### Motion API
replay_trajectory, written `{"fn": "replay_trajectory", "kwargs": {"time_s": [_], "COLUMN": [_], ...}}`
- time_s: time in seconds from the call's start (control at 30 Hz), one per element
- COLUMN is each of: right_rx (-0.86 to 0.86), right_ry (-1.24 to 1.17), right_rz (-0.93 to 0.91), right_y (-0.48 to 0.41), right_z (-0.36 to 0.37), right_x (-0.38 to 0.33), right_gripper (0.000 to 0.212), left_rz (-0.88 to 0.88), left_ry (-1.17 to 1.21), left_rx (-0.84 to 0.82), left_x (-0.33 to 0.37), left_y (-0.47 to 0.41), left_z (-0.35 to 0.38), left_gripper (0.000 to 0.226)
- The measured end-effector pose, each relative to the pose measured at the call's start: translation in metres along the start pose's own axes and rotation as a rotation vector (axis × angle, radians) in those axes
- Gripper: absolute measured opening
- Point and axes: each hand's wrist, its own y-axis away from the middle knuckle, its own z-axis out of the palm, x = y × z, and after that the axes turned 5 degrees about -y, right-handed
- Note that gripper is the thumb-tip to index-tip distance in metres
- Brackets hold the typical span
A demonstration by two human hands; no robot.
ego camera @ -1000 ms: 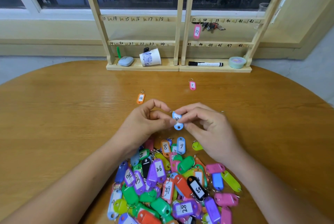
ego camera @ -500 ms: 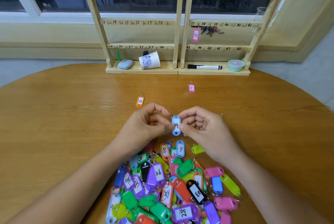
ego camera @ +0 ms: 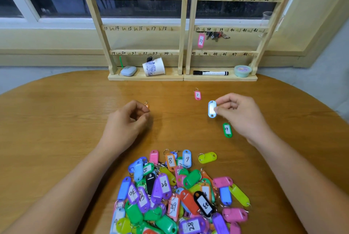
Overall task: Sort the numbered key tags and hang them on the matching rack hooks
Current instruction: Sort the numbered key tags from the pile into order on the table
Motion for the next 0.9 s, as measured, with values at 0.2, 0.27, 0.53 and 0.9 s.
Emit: {"fn": "replay_trajectory", "kwargs": {"time_s": [0.2, 0.27, 0.53, 0.9], "right_rx": [0.063, 0.017, -0.124, 0.076], "right_ry": [-0.007, 0.014, 0.33, -0.029], "right_rz": [0.069, 0.083, 0.001, -0.042], "right_y": [-0.007, -0.001, 0.016, 0.006], "right_z": [-0.021, -0.016, 0.039, -0.014], "right_x": [0.012, 0.015, 0.005, 0.022], "right_gripper": [0.016, 0.017, 0.015, 0.022], "left_rz": [0.071, 0.093, 0.177, 0.497], "left_ry": [-0.04, -0.053, -0.099, -0.22], "left_rx": [-0.108, -0.141, -0.235, -0.391], "left_x": [0.005, 0.008, 0.012, 0.026], "left_y": [0.006, 0.009, 0.012, 0.007], "left_z": [0.005, 0.006, 0.011, 0.031], "left_gripper": [0.007, 0.008, 0.008, 0.029]}}
